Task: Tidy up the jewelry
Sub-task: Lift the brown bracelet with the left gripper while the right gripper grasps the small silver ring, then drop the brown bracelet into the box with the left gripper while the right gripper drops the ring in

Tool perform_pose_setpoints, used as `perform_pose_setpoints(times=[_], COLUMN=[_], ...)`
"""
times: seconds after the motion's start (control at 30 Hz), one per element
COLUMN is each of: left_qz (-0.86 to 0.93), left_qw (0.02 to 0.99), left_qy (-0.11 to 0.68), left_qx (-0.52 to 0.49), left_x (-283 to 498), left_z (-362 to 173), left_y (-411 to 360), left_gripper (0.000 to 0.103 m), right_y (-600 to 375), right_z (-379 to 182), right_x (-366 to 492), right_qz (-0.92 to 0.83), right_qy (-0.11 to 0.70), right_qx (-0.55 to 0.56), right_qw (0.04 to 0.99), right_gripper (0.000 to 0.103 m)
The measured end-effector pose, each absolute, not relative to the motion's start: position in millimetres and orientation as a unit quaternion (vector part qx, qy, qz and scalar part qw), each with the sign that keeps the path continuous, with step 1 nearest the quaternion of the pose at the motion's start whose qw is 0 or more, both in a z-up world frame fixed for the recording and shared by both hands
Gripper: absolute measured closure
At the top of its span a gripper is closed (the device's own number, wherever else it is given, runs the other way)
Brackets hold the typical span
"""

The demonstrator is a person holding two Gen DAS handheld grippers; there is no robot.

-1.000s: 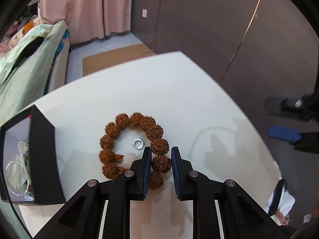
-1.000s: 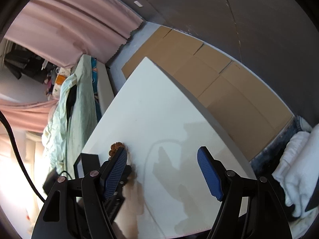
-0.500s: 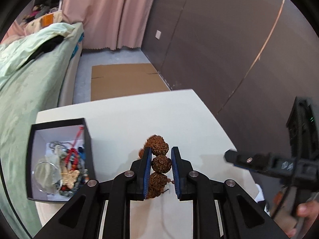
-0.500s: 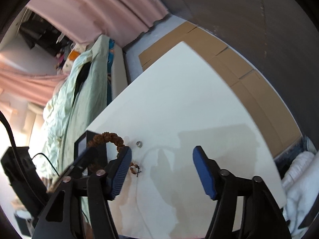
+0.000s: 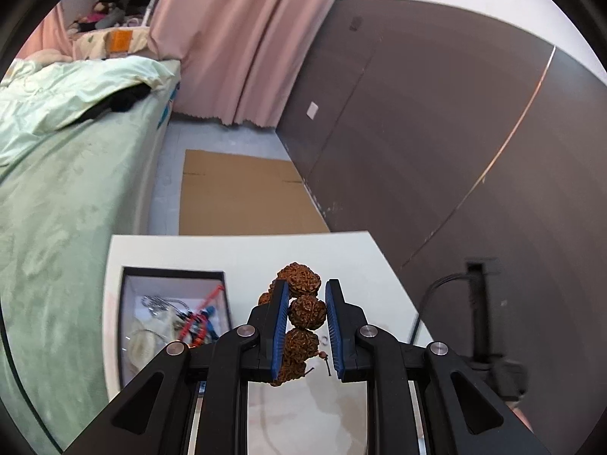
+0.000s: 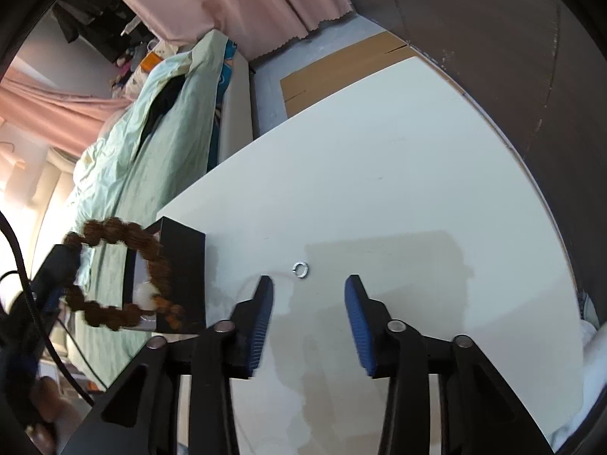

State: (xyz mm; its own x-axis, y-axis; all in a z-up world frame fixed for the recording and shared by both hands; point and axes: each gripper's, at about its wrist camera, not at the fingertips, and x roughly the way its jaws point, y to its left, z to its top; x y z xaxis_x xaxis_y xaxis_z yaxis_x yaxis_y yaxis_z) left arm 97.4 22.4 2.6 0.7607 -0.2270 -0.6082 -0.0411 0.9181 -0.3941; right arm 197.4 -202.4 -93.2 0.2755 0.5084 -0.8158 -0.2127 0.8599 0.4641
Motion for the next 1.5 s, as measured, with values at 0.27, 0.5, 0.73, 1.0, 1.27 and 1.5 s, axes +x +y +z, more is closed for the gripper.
perform_pose_setpoints(times=[0.27,0.5,0.73,1.0,1.27,1.5], left_qz=[-0.034,-0.024,-0.012,-0.001,-0.001,0.013], left_qw=[0.919,0.917,0.913,0.904,0.89,0.887], left_qy=[0.325,0.318,0.319,0.332,0.357,0.367], left_qx=[-0.221,-0.24,-0.253,-0.268,-0.282,-0.28], left_x=[85.8,82.0,83.0,86.4,88.7,80.1], left_z=[9.7,10.1,4.6,-7.0,-16.3,-18.2], left_y=[55.1,79.8,100.3,113.8,116.1,115.8], left_gripper=[0.082,0.082,0.082,0.082,0.078,0.077], right_y=[-175.7,-151.0,-129.8,-134.8,-137.0,-143.6], right_z=[-101.3,-105.0,-104.4,-99.8,-85.3,-62.9], right_x=[200.6,200.3,189.3,185.6,182.2,174.9], right_qz=[0.211,0.175,0.14,0.153,0.181,0.221], right_qy=[0.563,0.554,0.532,0.53,0.52,0.49], right_qx=[0.082,0.003,-0.094,-0.071,-0.04,-0.005], right_qw=[0.795,0.814,0.83,0.831,0.834,0.843], right_gripper=[0.069,0.07,0.077,0.089,0.089,0.089])
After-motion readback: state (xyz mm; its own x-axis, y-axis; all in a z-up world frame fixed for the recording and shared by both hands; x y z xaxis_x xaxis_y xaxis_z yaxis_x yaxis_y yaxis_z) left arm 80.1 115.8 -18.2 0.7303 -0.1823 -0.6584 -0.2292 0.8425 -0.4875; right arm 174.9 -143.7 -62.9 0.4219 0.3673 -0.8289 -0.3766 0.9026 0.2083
